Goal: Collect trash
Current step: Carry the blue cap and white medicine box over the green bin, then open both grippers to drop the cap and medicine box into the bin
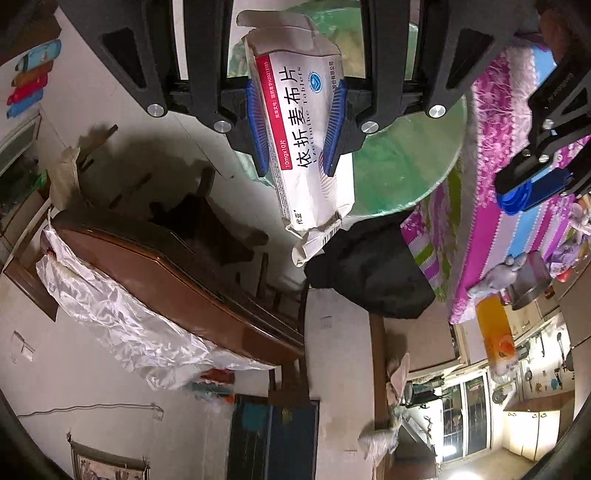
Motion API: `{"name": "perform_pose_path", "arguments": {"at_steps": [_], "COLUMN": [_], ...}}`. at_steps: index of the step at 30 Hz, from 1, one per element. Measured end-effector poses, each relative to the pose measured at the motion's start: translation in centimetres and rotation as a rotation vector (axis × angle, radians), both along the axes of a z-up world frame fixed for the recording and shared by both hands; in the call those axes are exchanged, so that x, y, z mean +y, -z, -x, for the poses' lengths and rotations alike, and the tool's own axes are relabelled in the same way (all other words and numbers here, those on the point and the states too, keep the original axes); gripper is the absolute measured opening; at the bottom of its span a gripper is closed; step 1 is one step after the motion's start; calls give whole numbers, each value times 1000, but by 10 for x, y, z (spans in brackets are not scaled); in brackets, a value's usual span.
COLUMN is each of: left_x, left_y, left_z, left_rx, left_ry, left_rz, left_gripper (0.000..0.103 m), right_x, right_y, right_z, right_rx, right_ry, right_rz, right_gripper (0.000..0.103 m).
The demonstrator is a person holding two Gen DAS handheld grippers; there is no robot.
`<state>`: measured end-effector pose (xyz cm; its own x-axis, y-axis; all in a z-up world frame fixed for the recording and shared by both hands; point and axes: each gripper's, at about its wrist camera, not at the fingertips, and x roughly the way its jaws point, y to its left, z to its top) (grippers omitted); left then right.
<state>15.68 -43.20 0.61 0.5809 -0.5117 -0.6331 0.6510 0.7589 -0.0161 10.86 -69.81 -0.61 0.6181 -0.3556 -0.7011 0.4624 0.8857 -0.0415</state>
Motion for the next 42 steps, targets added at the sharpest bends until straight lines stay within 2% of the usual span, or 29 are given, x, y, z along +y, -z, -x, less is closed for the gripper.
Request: {"name": "perform_pose_path", "arguments": {"at_steps": [10,30,31,33,34,42], "left_x": [-4,-30,-32,-35,-36,-40], "left_y": [0,6,7,8,9,15], "left_z": [-9,-10,-10,-11,-11,-12], "left_rx": [14,34,41,47,44,57], "left_ry": [-12,33,39,39,37,30], "left_rz": [6,-2,-7,-13,-15,-27], "left_gripper": [38,38,39,56,59,62], "right_x": [-22,-20,-20,-21,-22,-27], "right_y": [8,12,12,11,11,12], "right_z": [-7,-20,-20,-20,-20,-14], "right_rx": [24,33,32,25,21,1], "right_ry": [25,-4,-3,-8,-7,5], "right_rz": [-12,-20,-22,-29,-29,-37], "right_gripper": [31,33,33,35,39,40]}}
